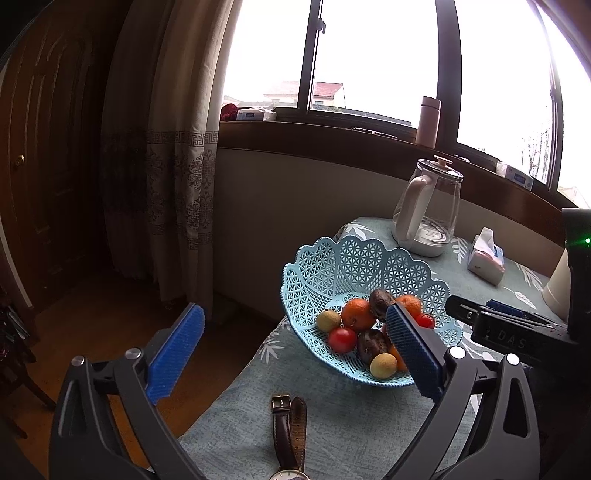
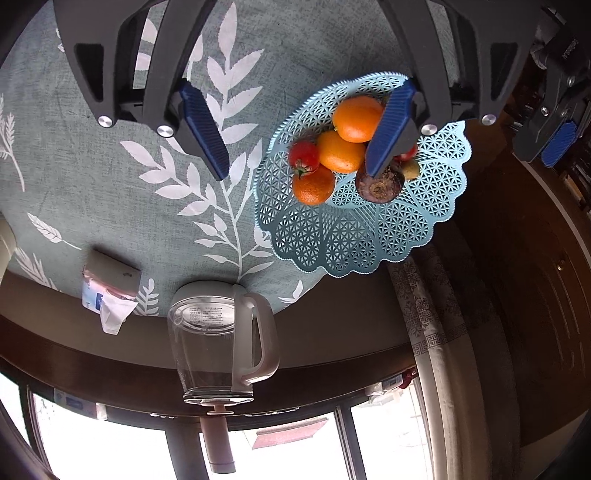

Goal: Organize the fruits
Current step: 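Withdraw both open tools away from the basket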

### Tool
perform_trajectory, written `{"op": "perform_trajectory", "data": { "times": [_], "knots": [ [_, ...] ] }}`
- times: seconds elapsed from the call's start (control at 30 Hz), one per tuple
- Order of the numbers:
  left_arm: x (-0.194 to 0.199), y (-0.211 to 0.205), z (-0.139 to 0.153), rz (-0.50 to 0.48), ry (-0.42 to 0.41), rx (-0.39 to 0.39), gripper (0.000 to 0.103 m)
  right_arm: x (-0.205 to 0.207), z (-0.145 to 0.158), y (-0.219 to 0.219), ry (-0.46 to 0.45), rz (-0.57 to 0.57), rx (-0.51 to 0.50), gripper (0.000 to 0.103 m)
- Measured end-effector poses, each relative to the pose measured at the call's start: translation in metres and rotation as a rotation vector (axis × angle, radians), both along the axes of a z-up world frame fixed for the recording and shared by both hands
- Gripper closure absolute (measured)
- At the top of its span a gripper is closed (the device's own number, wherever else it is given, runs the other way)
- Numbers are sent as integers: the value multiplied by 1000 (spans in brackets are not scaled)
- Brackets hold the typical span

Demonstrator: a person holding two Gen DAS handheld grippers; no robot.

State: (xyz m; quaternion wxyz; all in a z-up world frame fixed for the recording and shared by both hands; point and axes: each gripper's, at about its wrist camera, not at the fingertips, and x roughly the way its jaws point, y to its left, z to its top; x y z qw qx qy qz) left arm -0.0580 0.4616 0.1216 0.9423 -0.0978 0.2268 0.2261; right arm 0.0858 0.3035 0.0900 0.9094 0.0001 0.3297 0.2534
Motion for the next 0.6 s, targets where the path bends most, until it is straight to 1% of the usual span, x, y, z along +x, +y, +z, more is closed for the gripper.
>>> {"op": "perform_trajectory", "data": {
  "times": [0.13, 0.23, 0.33, 0.6],
  "knots": [
    [0, -3, 2, -3, 9, 25, 3, -13, 8, 1, -46, 4, -32, 17],
    [-1, -4, 3, -8, 10, 27, 3, -24, 14, 3, -85, 1, -57, 15],
    [-4, -4, 6, 0, 2, 33, 3, -32, 21, 2, -115, -5, -66, 13],
    [-10, -8, 17, 11, -10, 81, 3, -52, 33, 2, -168, -19, -97, 13]
  ]
}}
